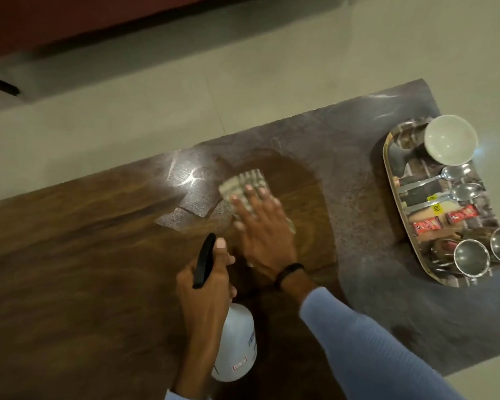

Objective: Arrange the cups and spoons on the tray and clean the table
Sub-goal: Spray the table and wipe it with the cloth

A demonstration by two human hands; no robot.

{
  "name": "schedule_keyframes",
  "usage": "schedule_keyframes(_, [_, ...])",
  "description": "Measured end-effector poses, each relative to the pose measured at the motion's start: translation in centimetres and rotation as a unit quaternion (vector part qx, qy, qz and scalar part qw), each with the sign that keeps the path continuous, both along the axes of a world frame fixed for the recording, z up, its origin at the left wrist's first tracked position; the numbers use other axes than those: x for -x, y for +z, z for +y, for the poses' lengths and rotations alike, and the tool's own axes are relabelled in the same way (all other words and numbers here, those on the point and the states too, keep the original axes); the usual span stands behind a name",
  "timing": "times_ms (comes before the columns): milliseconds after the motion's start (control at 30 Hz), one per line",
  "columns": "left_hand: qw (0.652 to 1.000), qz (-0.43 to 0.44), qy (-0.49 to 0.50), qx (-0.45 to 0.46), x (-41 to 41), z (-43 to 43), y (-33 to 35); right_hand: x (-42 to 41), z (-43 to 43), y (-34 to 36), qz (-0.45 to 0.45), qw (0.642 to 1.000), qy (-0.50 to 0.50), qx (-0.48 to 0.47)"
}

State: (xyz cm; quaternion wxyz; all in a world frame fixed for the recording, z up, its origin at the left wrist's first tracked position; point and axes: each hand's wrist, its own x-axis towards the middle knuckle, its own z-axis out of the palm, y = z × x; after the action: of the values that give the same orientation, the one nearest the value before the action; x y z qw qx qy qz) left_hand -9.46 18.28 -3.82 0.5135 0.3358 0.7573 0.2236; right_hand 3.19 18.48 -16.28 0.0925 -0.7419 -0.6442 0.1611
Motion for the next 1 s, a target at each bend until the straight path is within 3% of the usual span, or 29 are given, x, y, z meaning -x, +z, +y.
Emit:
schedule_keyframes(133, [1.000, -0.011, -0.003, 0.003, 0.9, 0.8, 0.0, -7.4, 3.1, 0.1, -0.039, 0.990, -0.132, 0.022])
schedule_keyframes(233, [1.000, 0.007, -0.005, 0.001, 1.2, 1.1, -0.7, -6.6, 10.3, 0.5, -0.041, 0.983, -0.179, -0.001])
schedule_keyframes(333, [1.000, 0.018, 0.005, 0.007, 1.1, 1.3, -1.0, -0.9, 12.8, 0.1, -0.031, 0.998, -0.046, -0.017])
schedule_keyframes(400, [1.000, 0.022, -0.003, 0.009, 0.9, 1.4, -0.9, 1.5, 9.7, 0.0, -0.029, 0.998, 0.054, -0.013])
schedule_keyframes(467, [1.000, 0.014, -0.004, 0.012, 0.9, 1.6, -0.5, 0.6, 4.6, 0.2, -0.019, 0.997, 0.079, -0.008])
schedule_keyframes(600, [1.000, -0.003, -0.010, 0.009, 1.1, 1.6, -0.2, -9.0, -0.5, 0.4, -0.034, 0.995, -0.098, 0.012])
schedule_keyframes(733, [1.000, -0.008, -0.025, -0.007, 0.8, 1.0, -0.9, -14.4, 8.0, 0.1, -0.062, 0.974, -0.218, 0.005])
schedule_keyframes(800, [1.000, -0.003, -0.030, -0.010, 0.4, 0.4, -1.2, -12.5, 11.0, 0.0, -0.057, 0.980, -0.190, -0.006])
schedule_keyframes(867, [1.000, -0.007, -0.029, -0.005, 0.0, -0.2, -1.1, -9.3, 9.1, 0.0, -0.060, 0.994, -0.095, -0.015])
schedule_keyframes(933, [0.999, -0.013, -0.034, 0.004, -0.5, -0.7, -0.6, -6.9, 2.5, 0.6, -0.050, 0.999, -0.009, -0.009])
schedule_keyframes(1000, [0.999, -0.022, -0.034, 0.009, -0.8, -1.2, 0.0, -6.9, -5.0, 1.3, -0.035, 0.999, 0.002, 0.006])
